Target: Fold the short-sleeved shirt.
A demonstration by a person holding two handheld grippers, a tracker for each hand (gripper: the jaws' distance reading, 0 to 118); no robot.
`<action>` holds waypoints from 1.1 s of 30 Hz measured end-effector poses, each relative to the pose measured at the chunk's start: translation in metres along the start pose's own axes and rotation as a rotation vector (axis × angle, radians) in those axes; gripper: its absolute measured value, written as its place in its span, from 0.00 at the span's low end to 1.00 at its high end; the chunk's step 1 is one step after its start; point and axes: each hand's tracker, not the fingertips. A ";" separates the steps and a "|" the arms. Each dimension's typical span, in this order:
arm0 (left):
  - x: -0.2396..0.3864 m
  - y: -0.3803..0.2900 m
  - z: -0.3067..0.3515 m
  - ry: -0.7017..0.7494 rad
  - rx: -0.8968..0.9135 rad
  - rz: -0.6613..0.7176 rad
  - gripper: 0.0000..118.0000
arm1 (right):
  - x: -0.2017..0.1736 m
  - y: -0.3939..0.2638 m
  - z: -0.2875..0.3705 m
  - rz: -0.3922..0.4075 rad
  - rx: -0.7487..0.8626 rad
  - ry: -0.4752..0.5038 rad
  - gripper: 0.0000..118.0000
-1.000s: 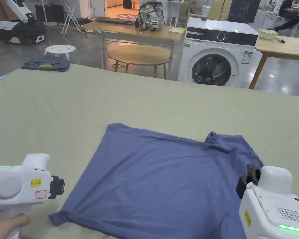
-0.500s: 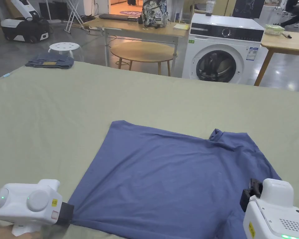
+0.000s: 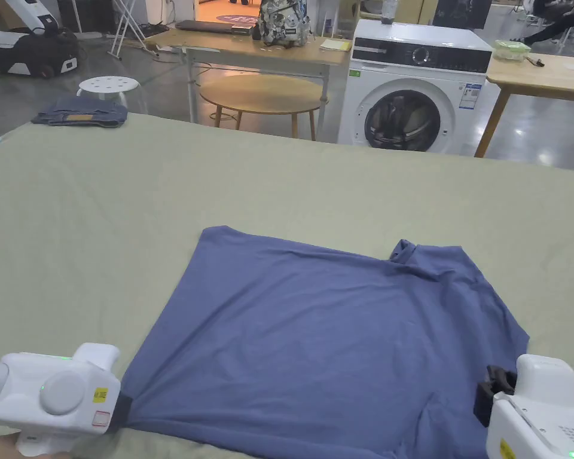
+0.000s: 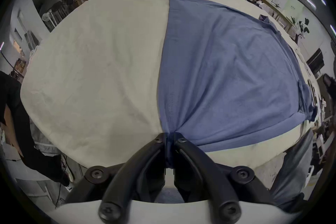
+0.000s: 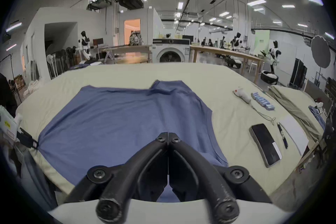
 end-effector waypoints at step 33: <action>-0.007 0.043 0.027 -0.058 0.207 0.009 0.00 | 0.070 -0.005 0.003 -0.086 -0.296 0.073 0.05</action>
